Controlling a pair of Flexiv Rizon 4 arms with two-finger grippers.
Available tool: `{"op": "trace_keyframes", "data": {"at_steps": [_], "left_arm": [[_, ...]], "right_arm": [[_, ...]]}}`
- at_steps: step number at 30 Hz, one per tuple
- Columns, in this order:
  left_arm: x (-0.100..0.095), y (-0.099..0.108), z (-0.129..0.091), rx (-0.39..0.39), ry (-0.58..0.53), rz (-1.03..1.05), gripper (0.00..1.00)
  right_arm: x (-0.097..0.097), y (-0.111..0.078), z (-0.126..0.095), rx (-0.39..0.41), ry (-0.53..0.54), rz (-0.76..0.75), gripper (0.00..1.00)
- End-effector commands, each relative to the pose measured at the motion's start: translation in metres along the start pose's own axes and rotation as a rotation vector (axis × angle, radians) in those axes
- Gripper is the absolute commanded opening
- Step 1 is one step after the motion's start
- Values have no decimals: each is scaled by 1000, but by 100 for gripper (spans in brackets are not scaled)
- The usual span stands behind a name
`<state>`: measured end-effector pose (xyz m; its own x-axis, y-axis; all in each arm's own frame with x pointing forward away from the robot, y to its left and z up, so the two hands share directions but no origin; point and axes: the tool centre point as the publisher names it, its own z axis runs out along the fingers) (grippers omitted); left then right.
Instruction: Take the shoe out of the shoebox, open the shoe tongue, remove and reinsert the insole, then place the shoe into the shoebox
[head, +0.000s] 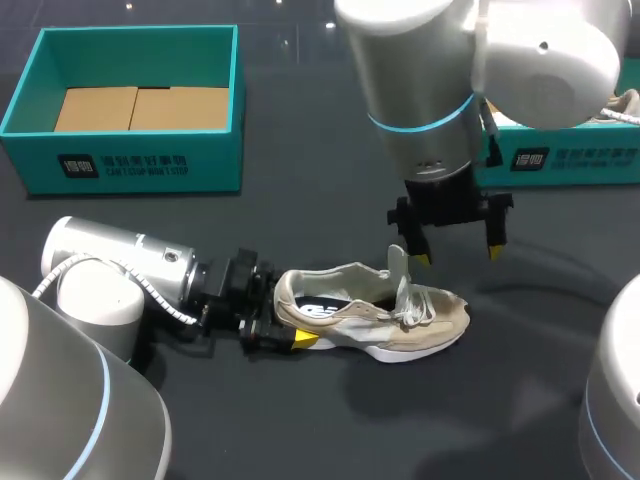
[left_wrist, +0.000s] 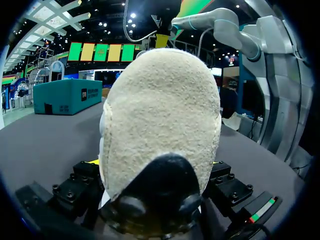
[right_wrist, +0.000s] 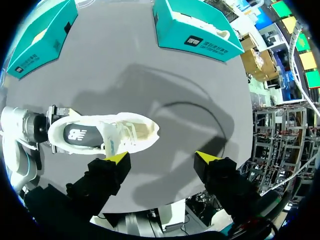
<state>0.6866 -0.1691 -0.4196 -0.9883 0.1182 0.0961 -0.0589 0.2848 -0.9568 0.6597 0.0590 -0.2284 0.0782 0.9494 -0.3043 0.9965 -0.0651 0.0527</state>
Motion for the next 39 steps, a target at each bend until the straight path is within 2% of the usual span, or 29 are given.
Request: {"op": "trace_keyframes", "data": {"at_steps": [1,9,16,18,20,22,23,24,27,28,38,39], "left_arm": [[0,1,-1,-1,0,0,0],[0,1,-1,-1,0,0,0],[0,1,-1,-1,0,0,0],[0,1,-1,-1,0,0,0],[0,1,-1,-1,0,0,0],[0,1,-1,-1,0,0,0],[0,1,-1,-1,0,0,0],[0,1,-1,-1,0,0,0],[0,1,-1,-1,0,0,0],[0,1,-1,-1,0,0,0],[0,1,-1,-1,0,0,0],[0,1,-1,-1,0,0,0]], "right_arm": [[15,3,-28,-22,-65,-54,82],[43,6,-60,-83,-29,-308,79],[67,6,-74,-89,58,-550,62],[70,6,-75,-90,81,-618,49],[76,6,-78,-79,91,-672,45],[86,6,-80,-48,102,-730,34],[88,6,-80,-44,112,-752,23],[91,6,-80,-44,116,-770,0],[100,2,-81,-41,115,-805,0],[100,1,-80,-36,83,-783,0],[100,1,-80,-36,83,-783,0],[108,-2,-80,-72,66,-847,0]]}}
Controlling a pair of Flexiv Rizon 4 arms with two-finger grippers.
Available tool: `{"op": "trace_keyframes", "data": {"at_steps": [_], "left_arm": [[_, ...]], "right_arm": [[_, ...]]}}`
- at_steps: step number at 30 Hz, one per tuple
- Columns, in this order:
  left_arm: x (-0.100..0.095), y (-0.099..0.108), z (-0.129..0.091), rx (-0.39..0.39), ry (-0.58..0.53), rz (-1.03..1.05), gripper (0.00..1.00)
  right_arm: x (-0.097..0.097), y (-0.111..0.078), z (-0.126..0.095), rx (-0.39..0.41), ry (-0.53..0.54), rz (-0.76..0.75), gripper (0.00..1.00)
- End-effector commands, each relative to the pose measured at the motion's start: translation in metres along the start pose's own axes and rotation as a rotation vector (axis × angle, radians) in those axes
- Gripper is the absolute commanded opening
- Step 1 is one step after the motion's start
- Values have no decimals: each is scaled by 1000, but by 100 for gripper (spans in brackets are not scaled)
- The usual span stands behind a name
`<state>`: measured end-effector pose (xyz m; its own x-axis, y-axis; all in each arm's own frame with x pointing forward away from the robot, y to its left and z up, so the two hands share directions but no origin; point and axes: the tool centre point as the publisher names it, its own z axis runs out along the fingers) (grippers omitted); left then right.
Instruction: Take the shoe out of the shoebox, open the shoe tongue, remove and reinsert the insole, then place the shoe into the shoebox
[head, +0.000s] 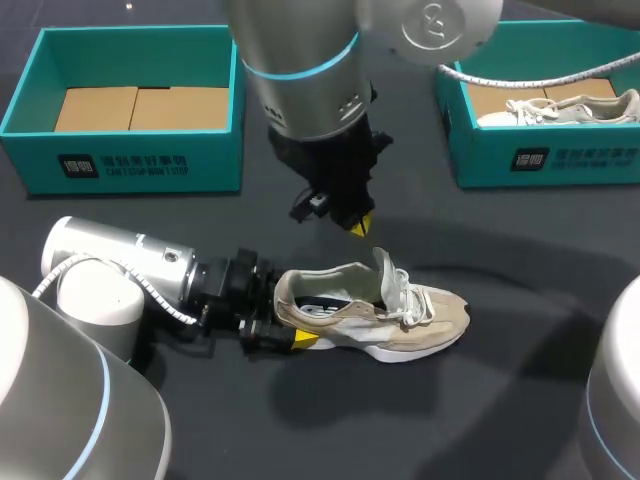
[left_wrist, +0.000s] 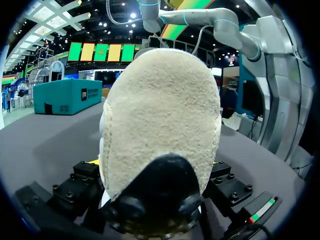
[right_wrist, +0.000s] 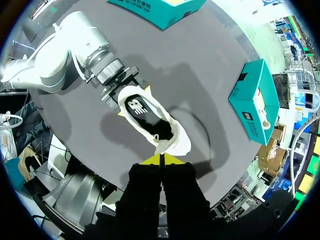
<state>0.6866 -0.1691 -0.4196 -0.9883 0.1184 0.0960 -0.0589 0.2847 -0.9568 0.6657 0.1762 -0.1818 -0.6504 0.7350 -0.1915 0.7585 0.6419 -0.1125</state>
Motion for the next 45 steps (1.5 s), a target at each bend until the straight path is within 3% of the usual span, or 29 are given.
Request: {"op": "trace_keyframes", "data": {"at_steps": [1,4,6,9,11,21,26,28,41,45], "left_arm": [[0,1,-1,-1,0,0,0],[0,1,-1,-1,0,0,0],[0,1,-1,-1,0,0,0],[0,1,-1,-1,0,0,0],[0,1,-1,-1,0,0,0],[0,1,-1,-1,0,0,0],[0,1,-1,-1,0,0,0],[0,1,-1,-1,0,0,0],[0,1,-1,-1,0,0,0],[0,1,-1,-1,0,0,0]], "right_arm": [[17,9,2,-18,-66,-99,0],[38,18,5,-41,-122,-248,0],[49,21,7,-105,-116,-366,0],[61,25,11,-101,-82,-472,0],[59,26,13,17,-59,-394,0],[59,26,13,17,-59,-394,0],[56,28,43,-76,13,-488,0],[50,23,50,-31,77,-418,0],[50,23,50,-31,77,-418,0],[56,34,74,-65,109,-479,0]]}}
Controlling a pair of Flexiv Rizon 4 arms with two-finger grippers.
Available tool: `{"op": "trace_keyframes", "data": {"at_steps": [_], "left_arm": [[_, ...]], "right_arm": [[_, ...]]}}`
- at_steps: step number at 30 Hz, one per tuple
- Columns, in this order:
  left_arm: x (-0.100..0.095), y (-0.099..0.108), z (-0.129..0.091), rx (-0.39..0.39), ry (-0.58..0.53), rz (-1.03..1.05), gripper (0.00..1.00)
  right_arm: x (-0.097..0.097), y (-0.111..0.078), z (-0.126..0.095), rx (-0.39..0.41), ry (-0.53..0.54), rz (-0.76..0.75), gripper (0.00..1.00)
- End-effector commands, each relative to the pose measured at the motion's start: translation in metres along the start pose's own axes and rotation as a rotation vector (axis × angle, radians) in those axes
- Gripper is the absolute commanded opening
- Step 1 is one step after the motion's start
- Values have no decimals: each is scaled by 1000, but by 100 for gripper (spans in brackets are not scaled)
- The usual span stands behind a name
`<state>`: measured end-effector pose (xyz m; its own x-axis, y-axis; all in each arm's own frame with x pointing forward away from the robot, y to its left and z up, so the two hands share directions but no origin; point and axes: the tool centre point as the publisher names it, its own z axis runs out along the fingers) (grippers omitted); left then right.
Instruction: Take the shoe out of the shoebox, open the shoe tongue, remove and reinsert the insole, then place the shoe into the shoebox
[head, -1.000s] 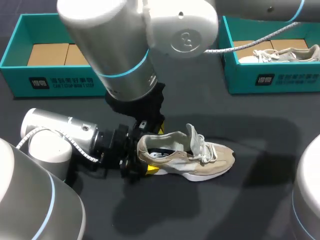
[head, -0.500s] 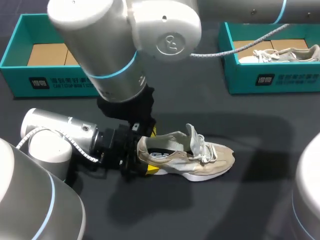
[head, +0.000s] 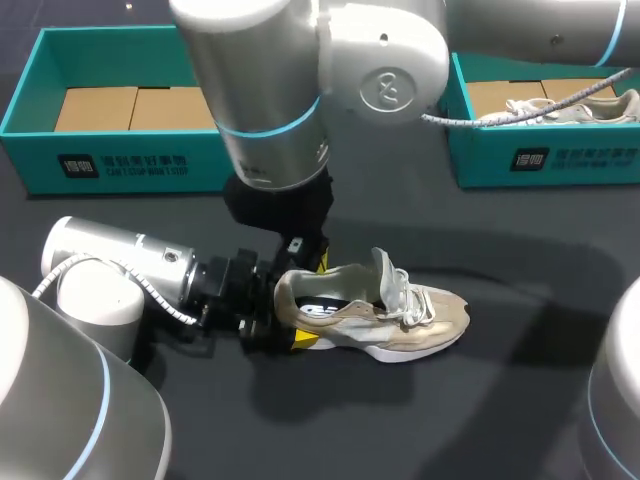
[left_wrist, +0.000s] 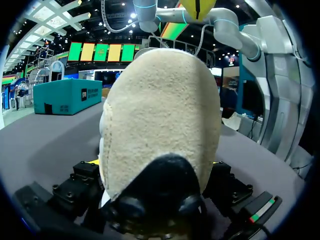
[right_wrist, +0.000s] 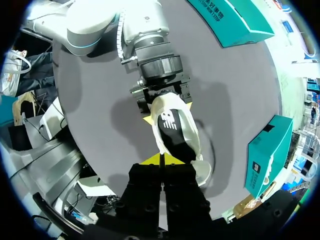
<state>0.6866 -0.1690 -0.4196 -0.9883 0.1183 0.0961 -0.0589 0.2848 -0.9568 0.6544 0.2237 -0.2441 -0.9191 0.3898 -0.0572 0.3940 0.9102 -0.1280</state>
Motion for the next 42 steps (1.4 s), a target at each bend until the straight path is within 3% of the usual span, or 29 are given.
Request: {"op": "trace_keyframes", "data": {"at_steps": [1,6,21,35,42], "left_arm": [[0,1,-1,-1,0,0,0],[0,1,-1,-1,0,0,0],[0,1,-1,-1,0,0,0],[0,1,-1,-1,0,0,0],[0,1,-1,-1,0,0,0]], "right_arm": [[-3,5,30,-34,30,-42,0],[-12,0,66,-92,32,-187,0],[-12,0,66,-92,32,-187,0],[-25,13,117,-148,104,-240,0],[-26,-1,134,-161,92,-210,0]]}}
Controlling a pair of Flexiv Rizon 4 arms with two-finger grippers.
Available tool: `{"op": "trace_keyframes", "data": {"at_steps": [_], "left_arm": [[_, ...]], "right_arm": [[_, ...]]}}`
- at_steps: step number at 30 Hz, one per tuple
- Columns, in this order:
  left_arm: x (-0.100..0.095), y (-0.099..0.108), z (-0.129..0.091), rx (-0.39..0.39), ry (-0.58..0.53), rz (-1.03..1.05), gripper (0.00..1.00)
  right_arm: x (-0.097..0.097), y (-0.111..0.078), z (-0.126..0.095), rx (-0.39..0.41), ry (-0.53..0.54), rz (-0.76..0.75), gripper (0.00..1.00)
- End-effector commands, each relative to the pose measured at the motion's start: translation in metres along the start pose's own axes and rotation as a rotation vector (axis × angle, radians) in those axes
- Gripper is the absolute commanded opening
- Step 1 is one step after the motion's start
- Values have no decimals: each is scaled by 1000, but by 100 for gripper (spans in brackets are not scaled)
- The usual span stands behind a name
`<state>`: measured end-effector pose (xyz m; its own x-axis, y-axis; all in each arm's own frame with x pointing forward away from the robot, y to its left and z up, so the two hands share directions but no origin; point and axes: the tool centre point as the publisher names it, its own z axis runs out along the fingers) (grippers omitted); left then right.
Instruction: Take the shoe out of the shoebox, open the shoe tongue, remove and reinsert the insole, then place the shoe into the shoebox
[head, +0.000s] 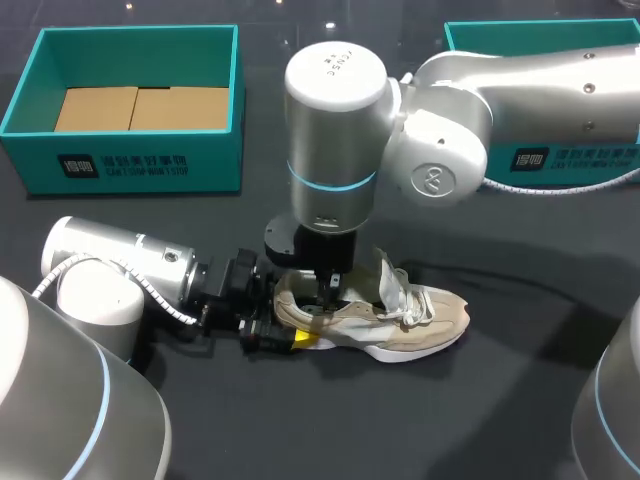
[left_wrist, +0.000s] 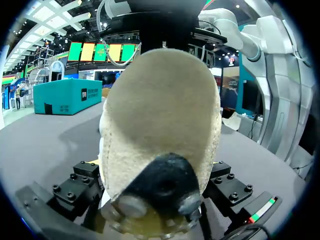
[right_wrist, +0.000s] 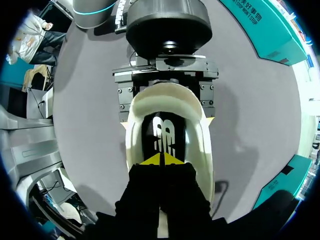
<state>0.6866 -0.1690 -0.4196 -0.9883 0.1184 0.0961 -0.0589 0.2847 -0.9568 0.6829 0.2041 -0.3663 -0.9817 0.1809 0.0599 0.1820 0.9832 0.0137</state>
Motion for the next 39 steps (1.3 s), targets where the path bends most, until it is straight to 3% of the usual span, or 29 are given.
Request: {"op": "trace_keyframes", "data": {"at_steps": [1,9,17,19,23,31,39], "left_arm": [[0,1,-1,-1,0,0,0],[0,1,-1,-1,0,0,0],[0,1,-1,-1,0,0,0],[0,1,-1,-1,0,0,0],[0,1,-1,-1,0,0,0],[0,1,-1,-1,0,0,0],[0,1,-1,-1,0,0,0]], "right_arm": [[1,-15,11,-13,-16,27,0],[-3,-43,14,-46,-31,95,0],[-4,-54,14,-63,-55,120,0],[-5,-56,15,-67,-60,117,13],[-7,-57,19,-89,-65,105,27],[-15,-45,31,-84,-33,80,29],[-17,-37,45,-35,27,82,38]]}}
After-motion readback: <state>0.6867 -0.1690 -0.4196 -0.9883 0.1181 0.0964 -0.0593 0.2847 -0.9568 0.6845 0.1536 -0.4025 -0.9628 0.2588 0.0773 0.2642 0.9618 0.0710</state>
